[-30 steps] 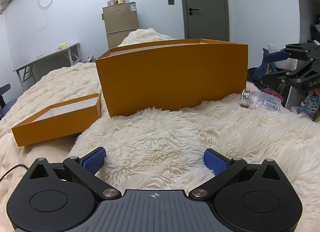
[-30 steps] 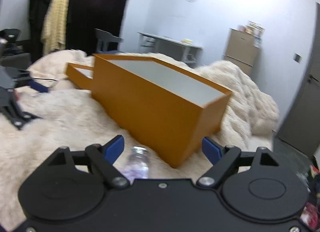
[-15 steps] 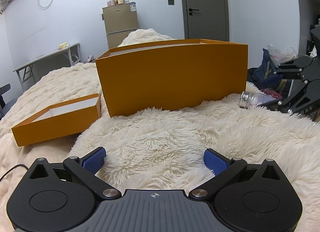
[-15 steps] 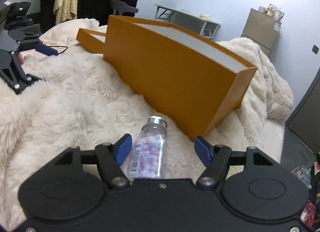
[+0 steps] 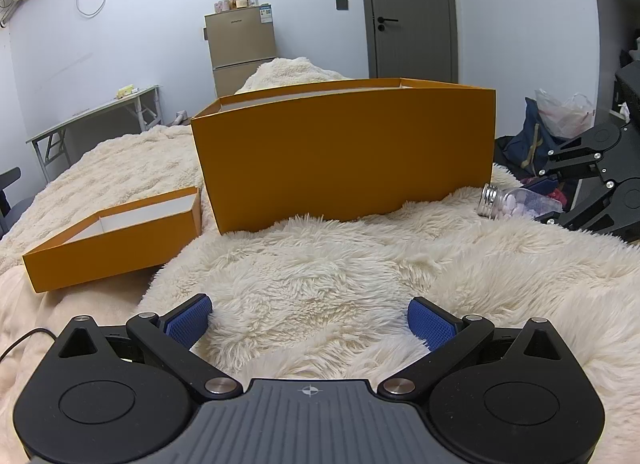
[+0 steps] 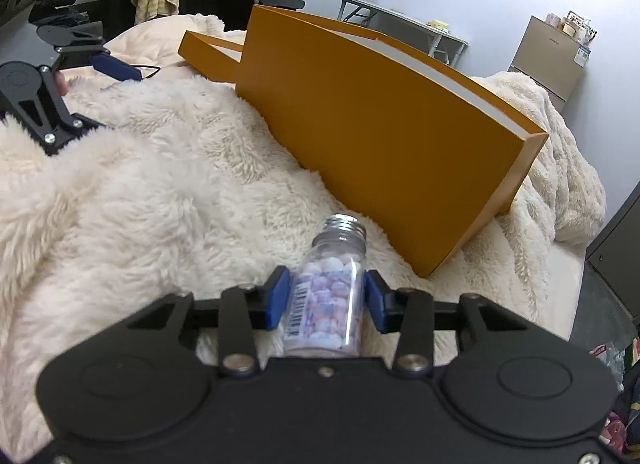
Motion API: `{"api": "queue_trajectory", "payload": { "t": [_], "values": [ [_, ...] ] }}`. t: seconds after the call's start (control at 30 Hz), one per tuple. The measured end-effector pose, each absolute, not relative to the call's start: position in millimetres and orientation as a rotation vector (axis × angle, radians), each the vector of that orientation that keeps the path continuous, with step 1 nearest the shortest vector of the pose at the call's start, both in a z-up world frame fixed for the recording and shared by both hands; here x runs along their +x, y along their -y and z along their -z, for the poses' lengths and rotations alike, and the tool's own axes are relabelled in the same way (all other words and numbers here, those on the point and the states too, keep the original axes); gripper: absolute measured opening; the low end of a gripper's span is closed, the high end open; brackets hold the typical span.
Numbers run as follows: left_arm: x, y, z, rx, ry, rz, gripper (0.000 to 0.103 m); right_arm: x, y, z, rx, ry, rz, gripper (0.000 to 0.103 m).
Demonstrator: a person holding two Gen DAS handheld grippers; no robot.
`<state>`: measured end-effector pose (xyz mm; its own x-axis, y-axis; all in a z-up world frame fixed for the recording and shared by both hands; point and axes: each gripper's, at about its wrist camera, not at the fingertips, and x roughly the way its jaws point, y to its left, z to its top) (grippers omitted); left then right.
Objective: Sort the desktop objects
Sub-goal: 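Lift the clear pill bottle with the right gripper over the orange box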
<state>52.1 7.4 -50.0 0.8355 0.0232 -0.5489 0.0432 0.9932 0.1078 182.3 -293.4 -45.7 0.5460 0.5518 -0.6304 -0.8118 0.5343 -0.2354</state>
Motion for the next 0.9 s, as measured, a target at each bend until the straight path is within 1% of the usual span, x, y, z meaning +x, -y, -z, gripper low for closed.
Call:
{"api": "queue_trajectory", "payload": {
  "t": [0.23, 0.37, 0.5, 0.6, 0.7, 0.8, 0.9],
  "values": [
    [51.9, -7.4, 50.1, 0.116, -0.583, 0.012, 0.103, 181.4, 302.3, 30.4, -0.527, -0.486, -0.845, 0.039],
    [53.6, -7.8, 50.9, 0.111, -0.592, 0.016, 0.103, 178.1, 297.1, -26.1, -0.533, -0.365, -0.822, 0.039],
    [53.5, -8.1, 50.3, 0.113, -0.591, 0.015, 0.103, 192.8, 262.2, -91.4, -0.531, -0.284, -0.892, 0.039],
    [53.4, -8.7, 50.5, 0.112, -0.592, 0.016, 0.103, 225.2, 216.8, -118.0, -0.527, -0.341, -0.925, 0.039],
    [53.5, -8.8, 50.9, 0.114, -0.591, 0.015, 0.103, 268.5, 157.6, -120.8, -0.545, -0.464, -0.921, 0.039],
    [53.1, -8.1, 51.4, 0.127, -0.587, 0.011, 0.103, 306.9, 103.6, -106.3, -0.546, -0.579, -0.891, 0.039],
    [52.4, -10.1, 51.4, 0.127, -0.587, 0.01, 0.103, 335.2, 57.7, -63.7, -0.632, -0.699, -0.817, 0.038]
  ]
}}
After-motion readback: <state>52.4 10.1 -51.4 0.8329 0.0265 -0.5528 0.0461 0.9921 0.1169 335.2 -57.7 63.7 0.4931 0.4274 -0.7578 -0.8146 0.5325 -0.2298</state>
